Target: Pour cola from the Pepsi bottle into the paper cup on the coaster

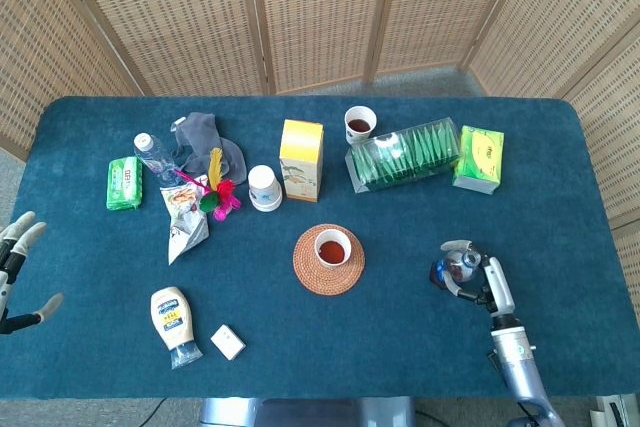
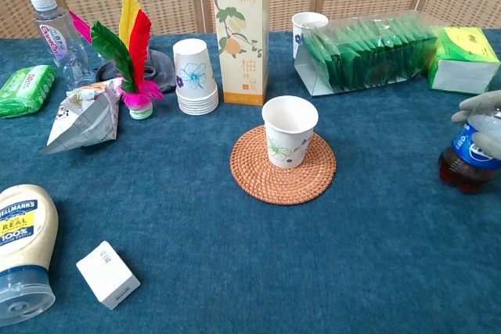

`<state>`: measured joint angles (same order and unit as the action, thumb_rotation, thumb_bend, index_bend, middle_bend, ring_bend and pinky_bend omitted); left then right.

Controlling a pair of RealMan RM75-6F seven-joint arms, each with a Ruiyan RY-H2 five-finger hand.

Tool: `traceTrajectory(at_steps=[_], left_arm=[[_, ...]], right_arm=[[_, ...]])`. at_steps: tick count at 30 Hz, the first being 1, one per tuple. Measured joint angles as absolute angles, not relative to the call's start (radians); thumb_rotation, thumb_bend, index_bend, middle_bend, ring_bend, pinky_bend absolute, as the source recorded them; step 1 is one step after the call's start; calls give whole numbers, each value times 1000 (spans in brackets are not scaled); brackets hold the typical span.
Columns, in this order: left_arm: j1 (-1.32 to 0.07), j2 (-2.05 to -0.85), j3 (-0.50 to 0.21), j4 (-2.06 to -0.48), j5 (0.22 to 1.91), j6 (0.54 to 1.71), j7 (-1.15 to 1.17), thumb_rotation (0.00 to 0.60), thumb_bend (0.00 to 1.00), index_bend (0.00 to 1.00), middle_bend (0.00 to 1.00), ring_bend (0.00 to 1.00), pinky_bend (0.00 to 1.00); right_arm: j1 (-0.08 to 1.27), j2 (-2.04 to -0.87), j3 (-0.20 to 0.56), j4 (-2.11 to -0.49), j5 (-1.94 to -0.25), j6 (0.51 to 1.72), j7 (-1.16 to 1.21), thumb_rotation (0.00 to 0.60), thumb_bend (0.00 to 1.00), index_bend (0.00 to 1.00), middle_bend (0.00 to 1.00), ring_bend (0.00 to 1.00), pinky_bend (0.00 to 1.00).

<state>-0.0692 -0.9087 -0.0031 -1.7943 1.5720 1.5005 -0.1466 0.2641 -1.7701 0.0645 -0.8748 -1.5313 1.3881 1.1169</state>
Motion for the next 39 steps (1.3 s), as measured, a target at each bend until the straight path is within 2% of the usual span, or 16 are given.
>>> traceTrajectory(at_steps=[8, 17, 24, 39], left_arm=[[-66, -905, -7, -1793, 1573, 1512, -168, 600, 290, 0, 0, 0, 0], [-58, -890, -7, -1782, 1583, 1534, -225, 600, 290, 0, 0, 0, 0], [-56, -875, -8, -1773, 1583, 1538, -276, 600, 290, 0, 0, 0, 0], [-51, -860, -5, -1759, 1598, 1550, -327, 600, 290, 0, 0, 0, 0]], right_arm=[[272, -1745, 74, -972, -1557, 1437, 1026, 600, 742, 378, 391, 289, 567], [309, -1655, 88, -1218, -1594, 1445, 781, 600, 777, 374, 396, 314, 630], [353, -1603, 94, -1343, -1609, 1398, 587, 600, 790, 369, 387, 315, 630], [436, -1573, 119, -1488, -1576, 1276, 249, 600, 801, 378, 391, 318, 630]])
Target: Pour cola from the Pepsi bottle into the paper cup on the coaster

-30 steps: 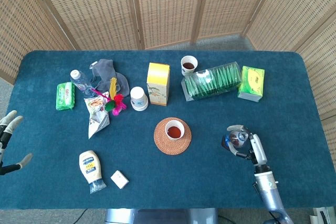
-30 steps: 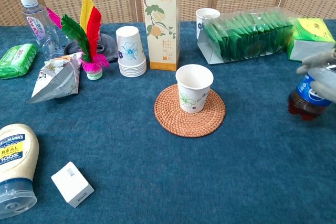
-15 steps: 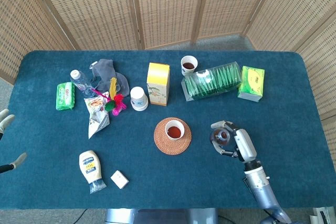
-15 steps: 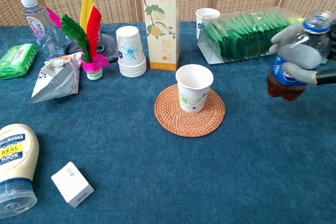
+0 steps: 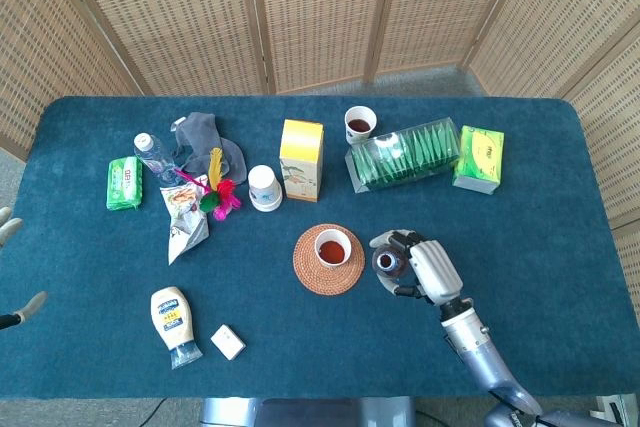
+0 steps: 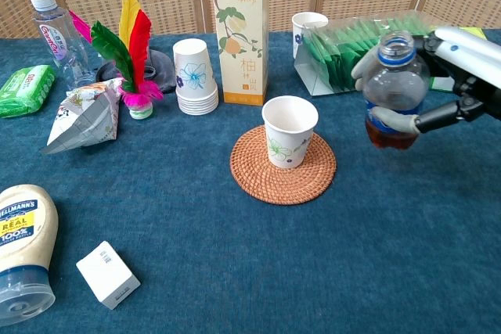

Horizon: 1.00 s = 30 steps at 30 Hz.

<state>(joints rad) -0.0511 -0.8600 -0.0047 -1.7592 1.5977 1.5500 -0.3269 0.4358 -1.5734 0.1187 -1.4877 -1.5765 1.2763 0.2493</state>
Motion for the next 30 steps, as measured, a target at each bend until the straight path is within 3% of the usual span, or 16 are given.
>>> traceTrajectory(at_steps=[12, 30], left_arm=[[-51, -858, -2, -1760, 1604, 1550, -329, 600, 290, 0, 0, 0, 0], [-46, -855, -3, -1759, 1602, 1561, -341, 600, 290, 0, 0, 0, 0]], right_arm=[[471, -1594, 167, -1485, -1503, 1246, 74, 600, 816, 386, 398, 324, 629], [518, -1675, 182, -1424, -1500, 1270, -240, 600, 814, 391, 398, 325, 629]])
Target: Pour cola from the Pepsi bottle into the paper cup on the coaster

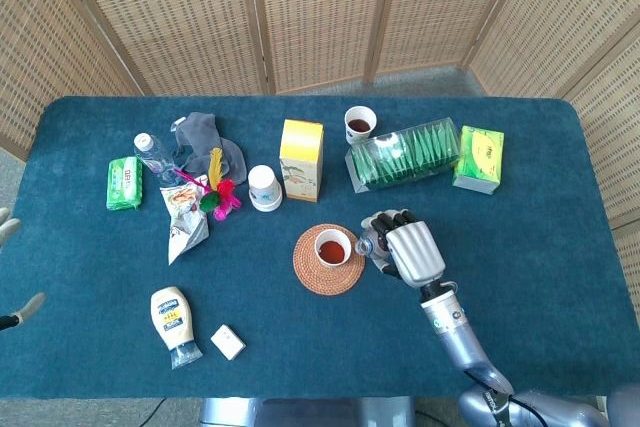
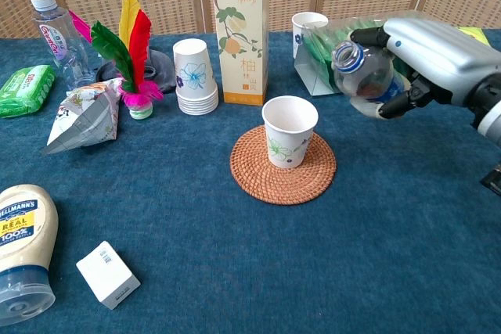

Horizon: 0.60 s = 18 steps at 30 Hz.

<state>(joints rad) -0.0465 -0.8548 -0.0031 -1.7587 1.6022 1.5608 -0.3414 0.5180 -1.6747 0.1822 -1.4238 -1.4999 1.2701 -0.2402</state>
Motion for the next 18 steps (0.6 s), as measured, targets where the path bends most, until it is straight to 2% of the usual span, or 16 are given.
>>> traceTrajectory(at_steps=[18], left_arm=[[-47, -847, -3, -1752, 1602, 1559, -367, 600, 290, 0, 0, 0, 0]], right_arm=[[564, -1725, 182, -1337, -1512, 1281, -446, 600, 815, 400, 401, 332, 630]])
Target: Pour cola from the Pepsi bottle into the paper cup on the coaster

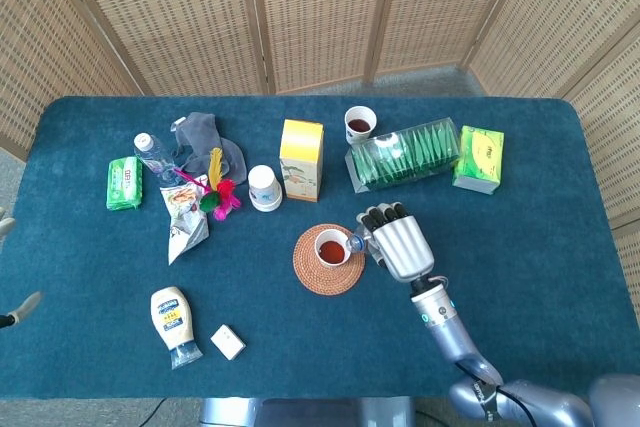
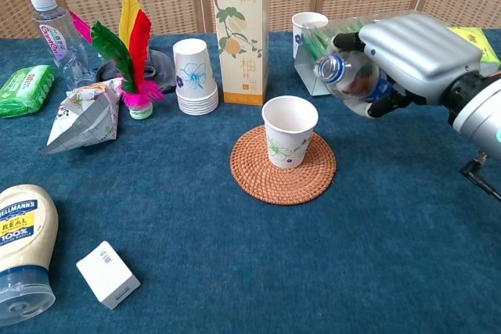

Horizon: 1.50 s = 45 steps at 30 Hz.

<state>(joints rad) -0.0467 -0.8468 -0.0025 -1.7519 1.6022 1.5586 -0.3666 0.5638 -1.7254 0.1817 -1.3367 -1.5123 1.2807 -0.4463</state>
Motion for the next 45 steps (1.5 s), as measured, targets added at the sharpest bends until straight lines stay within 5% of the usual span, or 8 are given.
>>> traceTrajectory(at_steps=[45], left_arm=[[-48, -840, -5, -1749, 1595, 1556, -388, 600, 290, 0, 0, 0, 0]], right_arm=[[616, -1833, 179, -1229, -1517, 1306, -813, 600, 821, 406, 404, 336, 631]])
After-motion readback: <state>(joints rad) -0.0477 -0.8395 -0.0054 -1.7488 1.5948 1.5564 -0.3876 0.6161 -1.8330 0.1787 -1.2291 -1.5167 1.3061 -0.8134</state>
